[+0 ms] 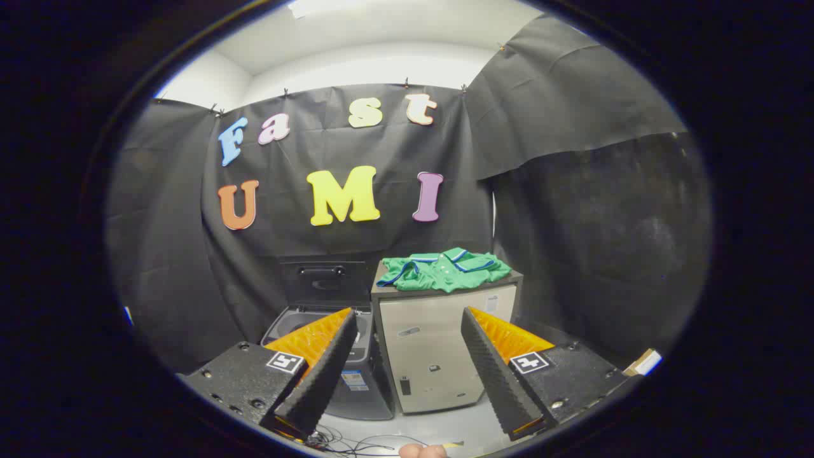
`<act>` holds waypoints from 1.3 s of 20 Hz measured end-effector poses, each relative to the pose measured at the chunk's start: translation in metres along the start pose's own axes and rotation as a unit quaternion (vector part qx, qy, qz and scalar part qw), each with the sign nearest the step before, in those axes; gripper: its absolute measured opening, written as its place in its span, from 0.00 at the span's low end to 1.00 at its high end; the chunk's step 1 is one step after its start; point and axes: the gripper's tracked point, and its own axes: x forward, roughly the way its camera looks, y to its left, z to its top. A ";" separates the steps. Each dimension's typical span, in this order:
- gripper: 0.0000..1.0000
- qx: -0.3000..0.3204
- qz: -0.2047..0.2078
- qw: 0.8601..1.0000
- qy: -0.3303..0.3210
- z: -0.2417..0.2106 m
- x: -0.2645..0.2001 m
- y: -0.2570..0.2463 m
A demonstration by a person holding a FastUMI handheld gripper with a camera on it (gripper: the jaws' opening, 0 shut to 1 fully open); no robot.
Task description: Put the clothes into the washing machine and then close the washing machine lid.
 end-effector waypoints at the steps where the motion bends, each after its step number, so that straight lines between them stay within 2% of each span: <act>1: 1.00 0.000 0.000 1.000 -0.003 0.002 -0.001 0.000; 19: 1.00 -0.001 0.012 1.000 -0.014 0.001 -0.012 0.005; 26: 1.00 -0.006 0.003 1.000 -0.014 0.000 -0.010 0.008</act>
